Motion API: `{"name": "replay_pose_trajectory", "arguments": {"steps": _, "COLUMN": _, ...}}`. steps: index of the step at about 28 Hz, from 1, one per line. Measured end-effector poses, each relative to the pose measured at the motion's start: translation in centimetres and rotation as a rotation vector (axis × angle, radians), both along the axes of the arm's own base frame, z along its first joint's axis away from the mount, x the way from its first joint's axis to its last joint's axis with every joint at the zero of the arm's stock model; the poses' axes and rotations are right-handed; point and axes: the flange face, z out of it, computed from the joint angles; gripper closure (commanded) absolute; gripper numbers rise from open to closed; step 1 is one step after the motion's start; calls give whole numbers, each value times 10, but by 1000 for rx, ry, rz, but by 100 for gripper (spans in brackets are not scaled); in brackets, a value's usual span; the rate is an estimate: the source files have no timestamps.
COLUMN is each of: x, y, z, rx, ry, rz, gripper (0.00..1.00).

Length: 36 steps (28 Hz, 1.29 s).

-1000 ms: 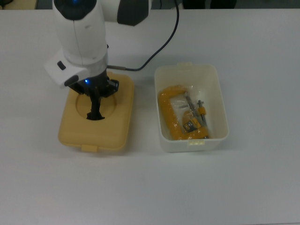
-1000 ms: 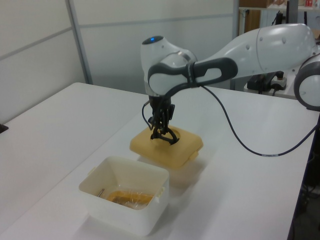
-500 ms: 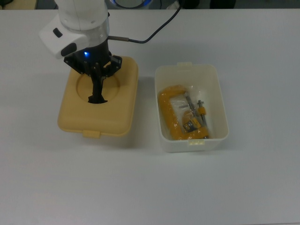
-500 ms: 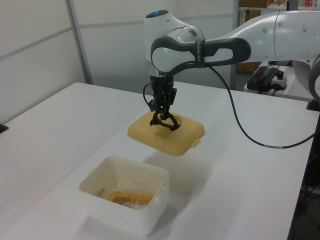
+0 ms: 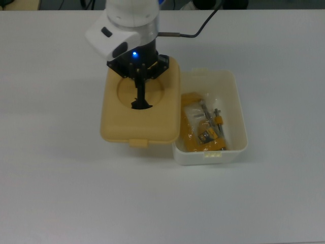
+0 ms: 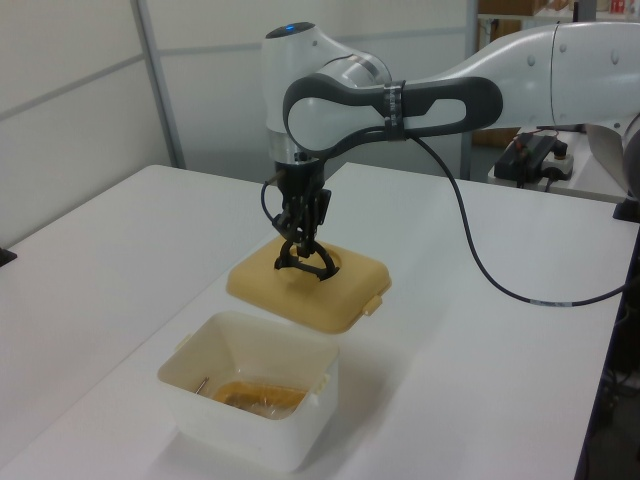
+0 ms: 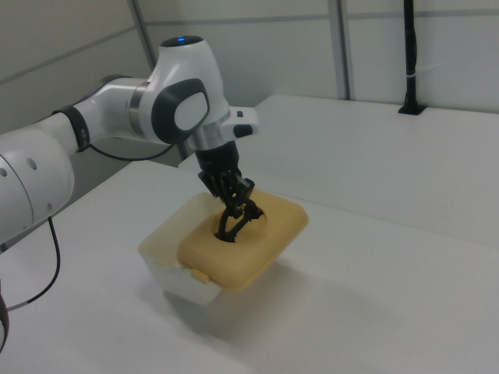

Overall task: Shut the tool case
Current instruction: 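Carry the lid over the white box and lower it onto the rim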

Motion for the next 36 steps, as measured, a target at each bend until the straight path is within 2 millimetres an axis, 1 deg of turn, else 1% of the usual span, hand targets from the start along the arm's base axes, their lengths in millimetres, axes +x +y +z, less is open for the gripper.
{"name": "replay_pose_trajectory", "arguments": {"steps": 9, "x": -10, "y": 54, "z": 7, "rx": -18, "ry": -16, "rz": 15, "gripper": 100}}
{"name": "replay_pose_trajectory", "arguments": {"steps": 14, "x": -15, "y": 76, "z": 9, "rx": -25, "ry": -24, "rz": 26, "gripper": 100}}
{"name": "replay_pose_trajectory", "arguments": {"steps": 22, "x": -21, "y": 102, "z": 9, "rx": -42, "ry": -31, "rz": 40, "gripper": 100}}
{"name": "replay_pose_trajectory", "arguments": {"steps": 36, "x": -24, "y": 139, "z": -13, "rx": -68, "ry": -16, "rz": 68, "gripper": 100}}
